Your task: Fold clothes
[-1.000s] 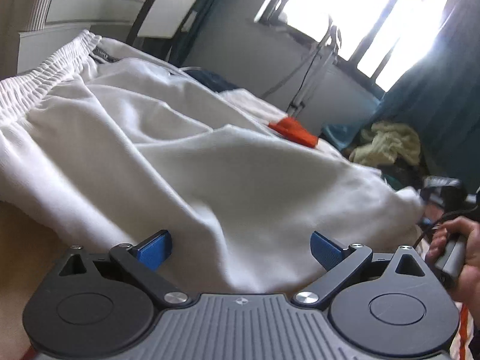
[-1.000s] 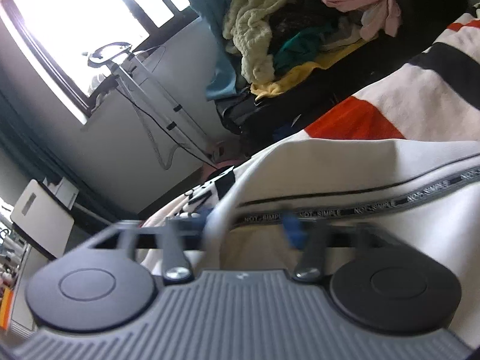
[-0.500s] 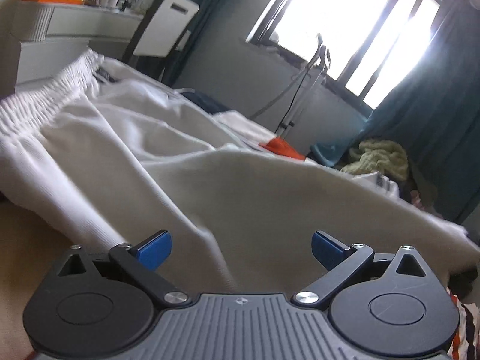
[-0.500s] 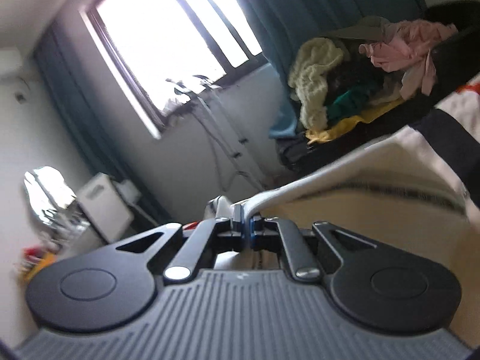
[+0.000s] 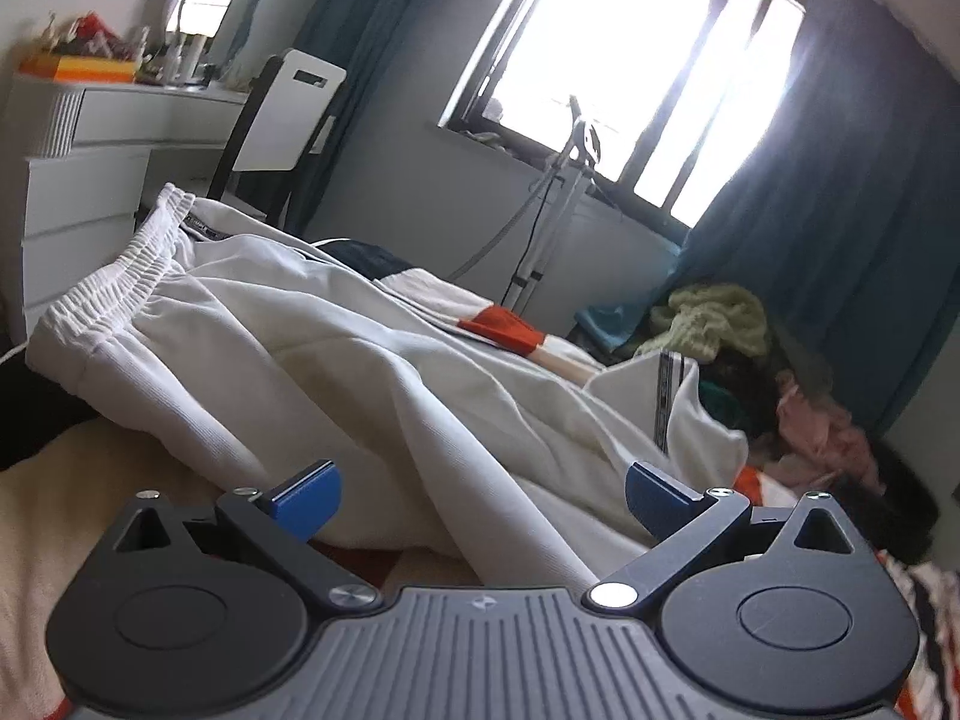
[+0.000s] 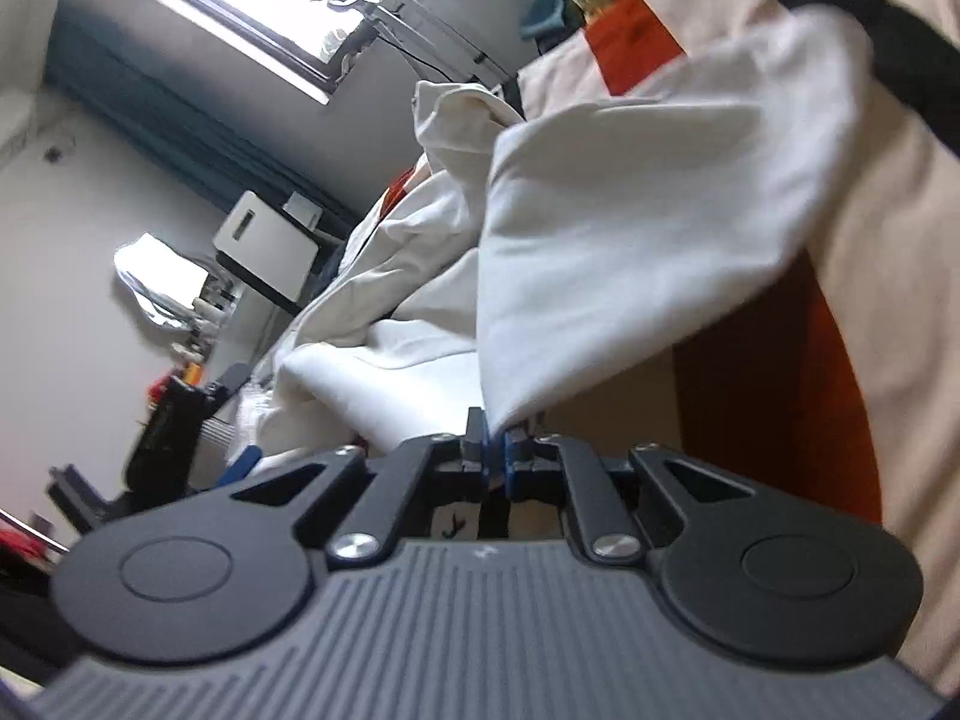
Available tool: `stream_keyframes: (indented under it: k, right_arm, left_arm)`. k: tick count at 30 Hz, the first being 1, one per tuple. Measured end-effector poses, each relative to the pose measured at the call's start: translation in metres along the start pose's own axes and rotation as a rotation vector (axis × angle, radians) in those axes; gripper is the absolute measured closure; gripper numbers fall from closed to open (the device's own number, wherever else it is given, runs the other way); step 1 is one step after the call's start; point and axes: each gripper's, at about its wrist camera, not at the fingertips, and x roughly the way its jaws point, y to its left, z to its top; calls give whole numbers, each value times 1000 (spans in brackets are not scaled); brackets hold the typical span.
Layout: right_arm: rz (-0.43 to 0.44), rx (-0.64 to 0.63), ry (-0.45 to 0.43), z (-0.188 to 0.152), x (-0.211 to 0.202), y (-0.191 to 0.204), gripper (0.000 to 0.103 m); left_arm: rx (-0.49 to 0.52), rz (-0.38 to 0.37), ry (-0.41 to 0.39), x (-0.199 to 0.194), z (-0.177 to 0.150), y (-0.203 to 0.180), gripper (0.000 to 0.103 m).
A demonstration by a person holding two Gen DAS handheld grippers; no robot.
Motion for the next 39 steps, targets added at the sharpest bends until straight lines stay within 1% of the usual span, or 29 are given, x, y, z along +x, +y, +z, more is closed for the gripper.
stream_keyframes:
  k: [1,3,4,5,7,13,15,16,17,20,21,22,23,24,25,26,27,33,35,36,37,38,39]
  right_arm:
    - [-9,20,-15,5,-2,-5,93]
    - [-27,61,-44,15,-5,-15,87]
    - [-36,82,-59,20,-6,-20,74]
    - [-45,102,-73,25,-8,-25,54]
    - [-63,143,-103,35,-11,-36,32]
    - [-120,263,-190,66,-20,-67,33]
    - [-186,256,-201,83,-6,-84,34]
    - [-219,252,-207,91,0,-93,36]
    - [-252,248,-213,100,7,-102,42]
    - [-352,236,-229,125,26,-129,50]
    - [-380,231,-236,133,33,-138,57]
    - [-380,220,-248,137,38,-143,65]
    - [-376,200,-251,140,42,-144,76]
    - [-377,175,-255,142,45,-145,83]
    - [-413,123,-264,144,48,-140,93]
    - [-445,74,-275,145,49,-135,96]
    - [-452,48,-309,147,44,-130,97]
    - [-414,49,-654,155,-31,-116,97]
    - [-451,50,-777,150,-58,-120,97]
    - [-503,59,-828,145,-70,-127,97]
    - [-561,66,-838,142,-78,-138,97]
    - [-600,84,-818,142,-80,-149,97]
    - [-609,130,-777,141,-80,-163,97]
  left_arm:
    - [4,3,10,2,-2,-1,1]
    - [10,8,31,5,-5,-4,1]
    - [13,10,41,7,-7,-5,1]
    - [16,13,51,9,-8,-6,1]
    - [9,15,68,15,-10,-4,1]
    - [-16,19,117,34,-13,1,1]
    - [-26,21,131,41,-13,3,1]
    - [-33,23,137,44,-13,4,1]
    - [-40,22,140,47,-14,6,1]
    - [-48,32,138,54,-15,9,1]
    - [-49,37,136,56,-15,10,1]
    - [-54,42,140,59,-15,11,1]
    - [-60,47,144,61,-16,12,1]
    - [-69,49,150,64,-16,14,1]
    - [-77,50,152,65,-16,15,1]
    - [-85,50,154,67,-16,16,1]
    - [-89,54,153,67,-15,17,1]
    - [-95,43,140,65,-15,16,1]
    - [-93,45,145,65,-16,15,2]
    - [-92,46,147,65,-16,14,2]
    - [-103,41,156,65,-16,15,2]
    - [-116,35,164,66,-16,16,3]
    - [-128,29,173,67,-16,17,3]
